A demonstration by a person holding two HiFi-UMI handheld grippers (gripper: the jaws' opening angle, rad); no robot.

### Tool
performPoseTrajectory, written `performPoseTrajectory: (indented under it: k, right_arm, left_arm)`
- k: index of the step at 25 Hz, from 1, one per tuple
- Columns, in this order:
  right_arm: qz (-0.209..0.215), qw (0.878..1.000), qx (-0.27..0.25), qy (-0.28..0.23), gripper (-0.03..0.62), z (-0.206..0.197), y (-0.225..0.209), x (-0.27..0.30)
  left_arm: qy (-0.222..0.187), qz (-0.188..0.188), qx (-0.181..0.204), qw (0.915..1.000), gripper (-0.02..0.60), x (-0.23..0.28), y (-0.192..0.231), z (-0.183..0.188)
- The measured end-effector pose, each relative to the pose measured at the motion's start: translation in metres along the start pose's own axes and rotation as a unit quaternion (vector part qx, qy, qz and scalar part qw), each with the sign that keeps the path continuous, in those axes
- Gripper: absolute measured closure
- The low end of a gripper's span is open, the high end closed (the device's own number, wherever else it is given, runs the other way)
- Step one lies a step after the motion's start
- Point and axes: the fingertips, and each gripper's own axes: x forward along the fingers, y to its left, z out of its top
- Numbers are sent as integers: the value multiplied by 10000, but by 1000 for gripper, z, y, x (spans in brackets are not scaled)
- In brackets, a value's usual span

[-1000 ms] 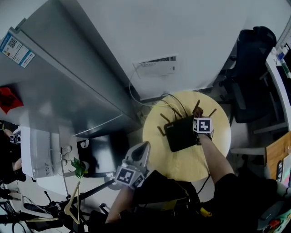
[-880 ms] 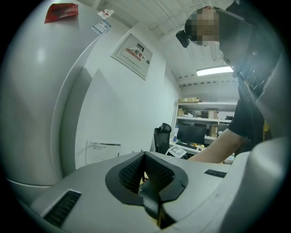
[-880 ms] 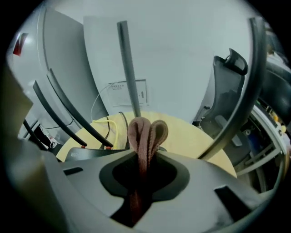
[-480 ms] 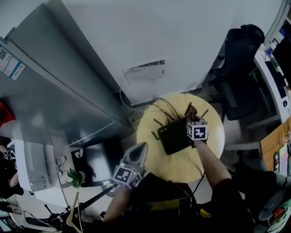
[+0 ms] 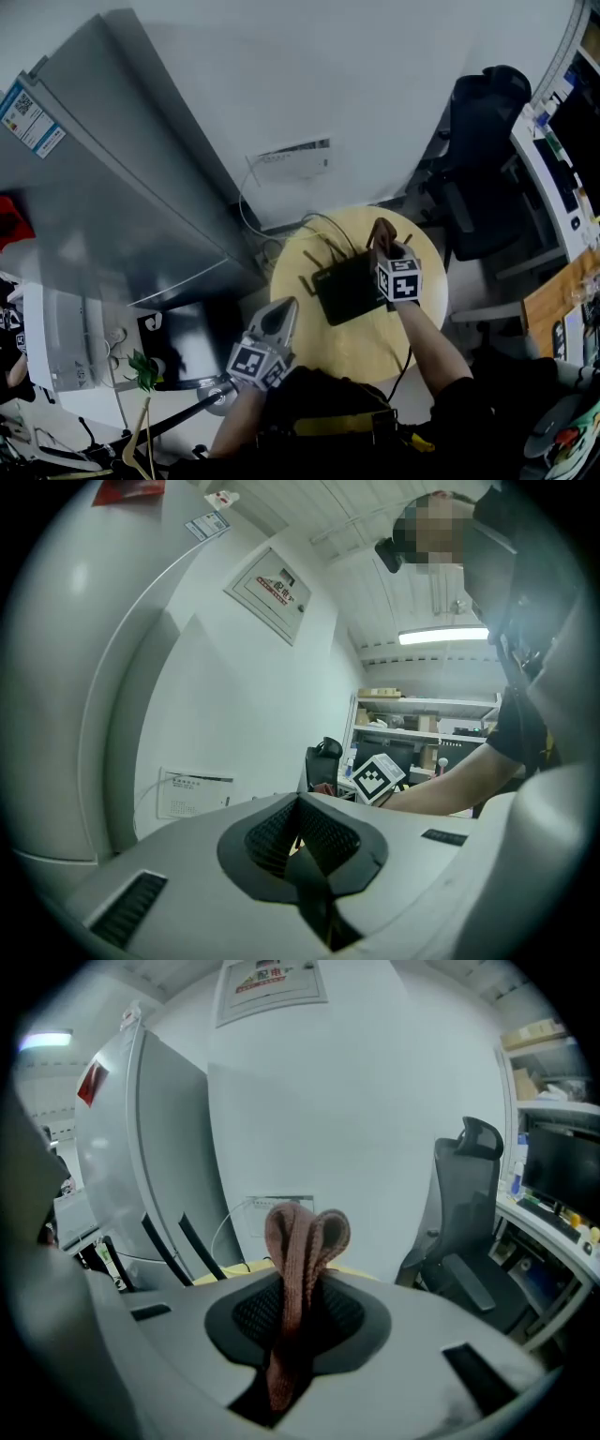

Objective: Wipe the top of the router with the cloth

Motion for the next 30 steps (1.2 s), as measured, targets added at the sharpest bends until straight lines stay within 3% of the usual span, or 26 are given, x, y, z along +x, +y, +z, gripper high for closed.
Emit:
performPoseTrajectory:
  k: [7,11,13,19,25,30]
  right_arm:
    - [122,9990,-204,-374,531,24,4,-22]
    - [110,9909,-401,-1282,531,54,9,-52]
    - [235,9863,-699,-1478,531,59,19,-60]
    - [476,9820,-1783,-404,531,-10,38,-21]
    - [11,9713,-2153,1009,531,-55,23,30]
    - [-304,9518,-2548,1679,531,-56,22,50]
  left_arm:
    - [-112,5,-204,9997,581,4,-18,2]
    - [-199,-41,-113,9997,581,7,-23,6]
    - [-209,-41,-112,9997,581,8,-25,8]
    - [-165,15,-83,9998,581,1,-25,5]
    - [-98,169,-109,9997,581,-11,-14,3]
    - [16,235,-137,9996,581,-22,-6,-2]
